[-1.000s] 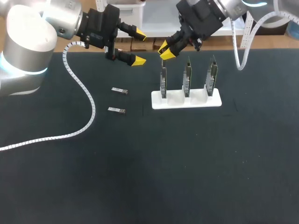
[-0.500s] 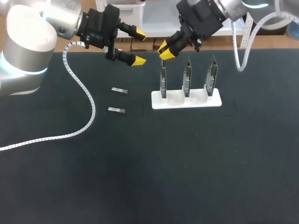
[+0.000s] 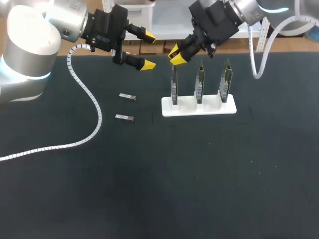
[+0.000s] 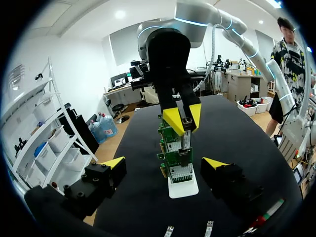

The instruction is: Pick up the optical module with the left hand, and insert it into the network port with the right hand.

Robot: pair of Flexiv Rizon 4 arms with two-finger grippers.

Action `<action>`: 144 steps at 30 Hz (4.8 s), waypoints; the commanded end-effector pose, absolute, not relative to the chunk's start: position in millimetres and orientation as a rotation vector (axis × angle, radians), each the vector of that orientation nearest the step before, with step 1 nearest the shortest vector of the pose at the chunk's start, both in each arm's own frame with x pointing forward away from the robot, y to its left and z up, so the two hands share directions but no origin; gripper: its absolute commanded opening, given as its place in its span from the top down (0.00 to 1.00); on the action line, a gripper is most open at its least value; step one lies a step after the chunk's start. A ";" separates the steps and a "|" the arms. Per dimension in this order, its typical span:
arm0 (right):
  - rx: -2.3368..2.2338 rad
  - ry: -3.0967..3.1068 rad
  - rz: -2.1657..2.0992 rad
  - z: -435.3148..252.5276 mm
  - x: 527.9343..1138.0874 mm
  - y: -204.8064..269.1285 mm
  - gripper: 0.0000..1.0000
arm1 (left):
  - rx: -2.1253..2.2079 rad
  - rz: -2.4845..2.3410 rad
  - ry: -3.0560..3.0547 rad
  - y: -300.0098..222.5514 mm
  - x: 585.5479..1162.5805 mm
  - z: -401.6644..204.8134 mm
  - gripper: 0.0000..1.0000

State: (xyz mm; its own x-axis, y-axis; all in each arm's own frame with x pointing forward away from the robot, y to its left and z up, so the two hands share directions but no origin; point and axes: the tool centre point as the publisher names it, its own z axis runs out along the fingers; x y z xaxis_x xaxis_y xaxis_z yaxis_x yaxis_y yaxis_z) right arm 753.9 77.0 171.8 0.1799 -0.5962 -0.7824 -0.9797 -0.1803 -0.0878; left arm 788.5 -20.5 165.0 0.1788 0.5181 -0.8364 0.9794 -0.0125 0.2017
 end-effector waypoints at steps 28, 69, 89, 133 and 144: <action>-1.860 1.489 0.822 173.6 756.9 76.8 1.00 | 1.652 -0.720 1.452 -20.9 790.3 165.3 0.00; -1.854 1.504 0.845 164.4 759.0 76.3 1.00 | 1.652 -0.720 1.452 -20.9 790.3 165.3 0.00; -1.839 1.500 0.807 171.5 759.8 74.3 1.00 | 1.652 -0.720 1.452 -20.9 790.3 165.3 0.00; -1.834 1.519 0.807 163.3 758.6 77.0 1.00 | 1.652 -0.720 1.452 -20.9 790.3 165.3 0.00; -1.843 1.515 0.807 162.0 763.2 76.3 1.00 | 1.652 -0.720 1.452 -20.9 790.3 165.3 0.00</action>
